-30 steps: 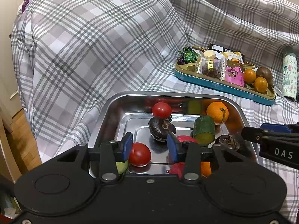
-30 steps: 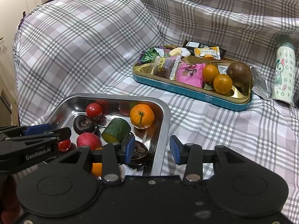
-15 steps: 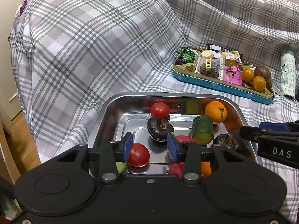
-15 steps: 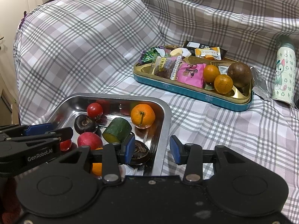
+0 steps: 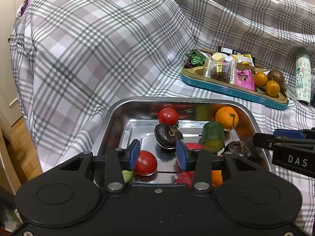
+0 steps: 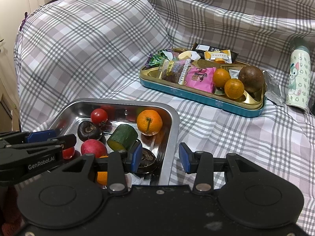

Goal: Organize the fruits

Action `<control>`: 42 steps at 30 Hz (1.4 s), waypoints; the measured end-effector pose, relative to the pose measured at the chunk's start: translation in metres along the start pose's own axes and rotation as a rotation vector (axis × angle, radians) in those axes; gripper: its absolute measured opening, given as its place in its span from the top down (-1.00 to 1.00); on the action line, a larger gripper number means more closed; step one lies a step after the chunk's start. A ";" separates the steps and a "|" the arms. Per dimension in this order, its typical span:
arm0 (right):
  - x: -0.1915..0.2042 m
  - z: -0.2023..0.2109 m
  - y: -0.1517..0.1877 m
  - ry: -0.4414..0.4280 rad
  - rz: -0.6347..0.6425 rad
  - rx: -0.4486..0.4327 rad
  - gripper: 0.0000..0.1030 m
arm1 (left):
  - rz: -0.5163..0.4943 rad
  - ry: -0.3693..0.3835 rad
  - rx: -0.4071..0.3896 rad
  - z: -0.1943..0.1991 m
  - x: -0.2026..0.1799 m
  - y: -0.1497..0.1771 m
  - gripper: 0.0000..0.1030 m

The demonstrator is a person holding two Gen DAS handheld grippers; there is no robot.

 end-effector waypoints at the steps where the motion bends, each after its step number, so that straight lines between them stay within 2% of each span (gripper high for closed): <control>1: 0.000 0.000 0.000 0.000 0.000 0.000 0.15 | 0.000 0.001 0.000 0.000 0.000 0.000 0.04; 27: 0.001 -0.002 0.004 0.003 0.023 0.002 0.15 | 0.009 0.002 -0.005 0.003 -0.001 -0.001 0.04; 42: -0.001 0.000 0.007 0.033 0.052 -0.010 0.15 | 0.022 0.006 -0.014 0.005 0.000 -0.001 0.04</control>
Point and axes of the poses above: each gripper's, at about its wrist camera, not at the fingertips, and z roughly against the way its jaws point, x to its left, y to its underside, the point moved 7 cm from there along -z, roughly the way its jaws point, and after that the axes turned 1 degree about -y, right-handed, at the moved point
